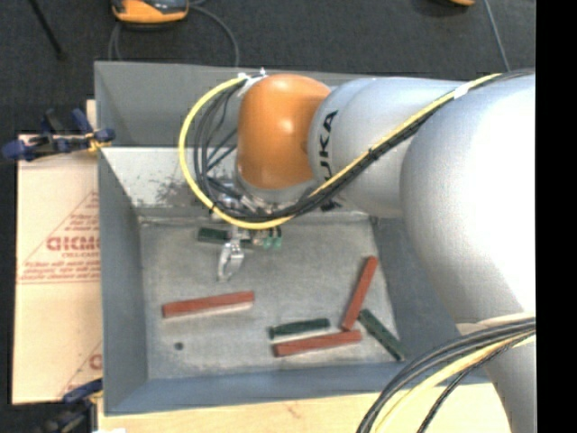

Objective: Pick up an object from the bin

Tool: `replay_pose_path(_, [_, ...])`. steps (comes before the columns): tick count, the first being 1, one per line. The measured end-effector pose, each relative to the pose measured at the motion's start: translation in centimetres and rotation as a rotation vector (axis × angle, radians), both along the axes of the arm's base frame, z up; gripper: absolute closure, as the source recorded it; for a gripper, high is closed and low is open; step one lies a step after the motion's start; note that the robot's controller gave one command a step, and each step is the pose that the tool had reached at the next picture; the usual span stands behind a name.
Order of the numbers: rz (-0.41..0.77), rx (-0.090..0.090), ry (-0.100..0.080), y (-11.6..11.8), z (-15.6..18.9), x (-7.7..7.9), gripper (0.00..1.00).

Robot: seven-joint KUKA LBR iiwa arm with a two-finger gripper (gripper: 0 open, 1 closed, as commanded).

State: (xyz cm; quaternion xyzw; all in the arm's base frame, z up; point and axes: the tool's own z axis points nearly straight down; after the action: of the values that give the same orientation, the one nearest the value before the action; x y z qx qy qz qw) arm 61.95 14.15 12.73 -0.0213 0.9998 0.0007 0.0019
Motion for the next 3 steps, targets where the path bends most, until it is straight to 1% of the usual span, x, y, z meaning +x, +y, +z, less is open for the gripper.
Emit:
replay_pose_path(1, [0.005, -0.001, -0.001, -2.8, -4.3, 2.1, 1.00])
replay_pose_path(2, [0.004, 0.000, -0.001, -2.8, -4.3, 2.1, 1.00])
replay_pose_path(3, [-0.011, 0.000, 0.002, -3.2, -2.1, 1.5, 1.00])
